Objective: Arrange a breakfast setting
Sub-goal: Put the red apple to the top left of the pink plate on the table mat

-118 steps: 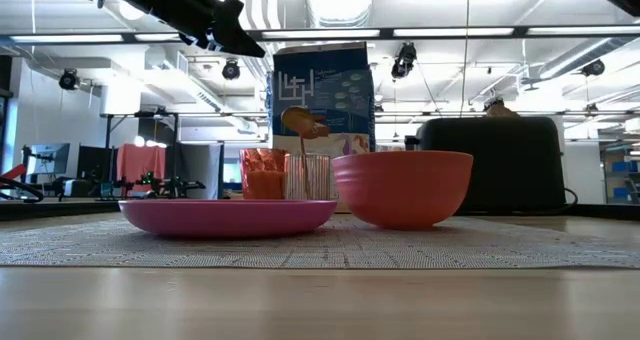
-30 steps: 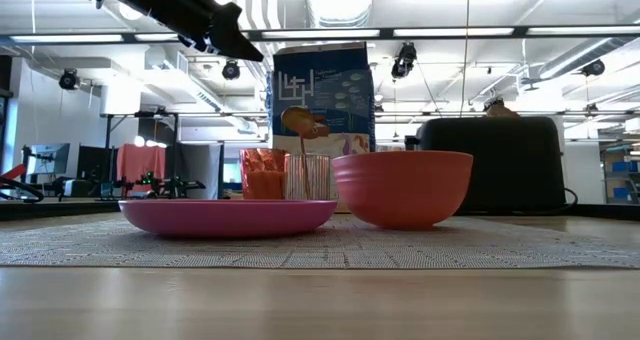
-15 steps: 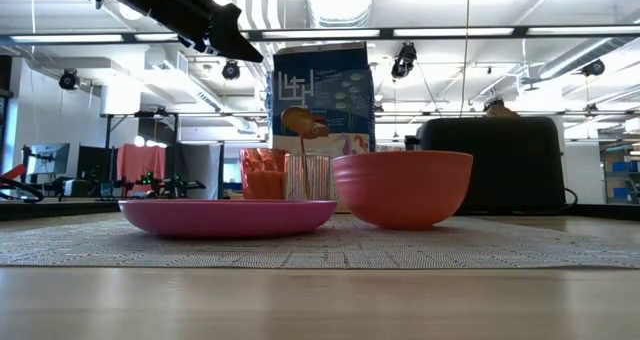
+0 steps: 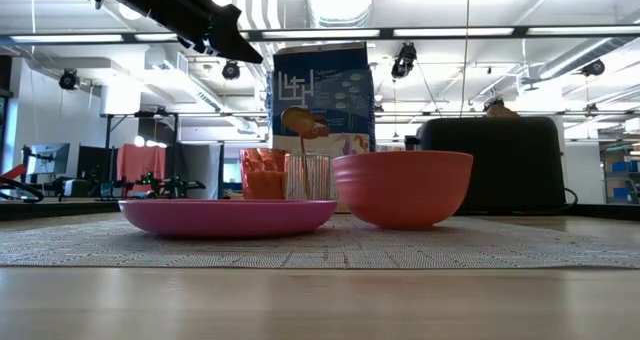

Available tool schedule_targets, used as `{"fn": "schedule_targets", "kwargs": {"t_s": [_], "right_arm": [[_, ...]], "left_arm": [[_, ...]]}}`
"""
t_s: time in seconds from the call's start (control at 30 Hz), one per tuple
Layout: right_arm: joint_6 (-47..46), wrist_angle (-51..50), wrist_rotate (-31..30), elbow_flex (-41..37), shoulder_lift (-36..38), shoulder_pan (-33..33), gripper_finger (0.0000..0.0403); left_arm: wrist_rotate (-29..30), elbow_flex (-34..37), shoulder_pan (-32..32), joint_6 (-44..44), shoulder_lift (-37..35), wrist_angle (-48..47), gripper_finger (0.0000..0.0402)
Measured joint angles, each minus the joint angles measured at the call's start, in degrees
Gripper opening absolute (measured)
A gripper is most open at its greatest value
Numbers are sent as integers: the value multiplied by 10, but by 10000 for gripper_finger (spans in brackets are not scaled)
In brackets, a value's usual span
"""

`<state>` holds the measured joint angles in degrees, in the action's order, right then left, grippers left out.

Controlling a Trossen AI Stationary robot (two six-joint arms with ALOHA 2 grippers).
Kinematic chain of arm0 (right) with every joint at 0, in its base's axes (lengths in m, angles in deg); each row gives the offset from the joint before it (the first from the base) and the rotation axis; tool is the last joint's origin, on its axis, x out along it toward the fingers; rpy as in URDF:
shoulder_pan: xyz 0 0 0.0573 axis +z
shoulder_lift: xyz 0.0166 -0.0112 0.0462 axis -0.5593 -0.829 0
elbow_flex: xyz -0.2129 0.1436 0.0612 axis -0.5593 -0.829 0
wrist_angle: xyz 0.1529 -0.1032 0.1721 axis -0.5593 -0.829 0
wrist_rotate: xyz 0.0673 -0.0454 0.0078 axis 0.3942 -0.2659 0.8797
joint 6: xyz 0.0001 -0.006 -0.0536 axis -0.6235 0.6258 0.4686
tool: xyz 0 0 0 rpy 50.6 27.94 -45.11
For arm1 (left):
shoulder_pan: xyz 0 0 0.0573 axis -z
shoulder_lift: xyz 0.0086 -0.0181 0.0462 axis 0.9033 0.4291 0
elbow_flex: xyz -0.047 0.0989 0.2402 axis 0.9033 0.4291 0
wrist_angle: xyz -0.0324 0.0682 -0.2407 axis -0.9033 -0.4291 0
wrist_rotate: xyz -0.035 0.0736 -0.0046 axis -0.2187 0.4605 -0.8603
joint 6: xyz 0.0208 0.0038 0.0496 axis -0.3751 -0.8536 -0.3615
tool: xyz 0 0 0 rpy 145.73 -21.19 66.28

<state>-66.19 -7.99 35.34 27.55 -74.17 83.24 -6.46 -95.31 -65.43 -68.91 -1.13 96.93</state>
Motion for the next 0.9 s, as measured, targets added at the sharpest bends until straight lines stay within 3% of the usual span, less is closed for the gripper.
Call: {"fn": "schedule_targets", "kwargs": {"t_s": [0.23,0.33,0.9], "right_arm": [[59,5,7,0,-5,1,253],[87,6,38,-1,-19,2,266],[208,75,155,-2,-128,10,279]], "left_arm": [[0,0,0,0,0,-2,0],[0,0,0,0,0,-4,0],[0,0,0,0,0,-4,0]]}}
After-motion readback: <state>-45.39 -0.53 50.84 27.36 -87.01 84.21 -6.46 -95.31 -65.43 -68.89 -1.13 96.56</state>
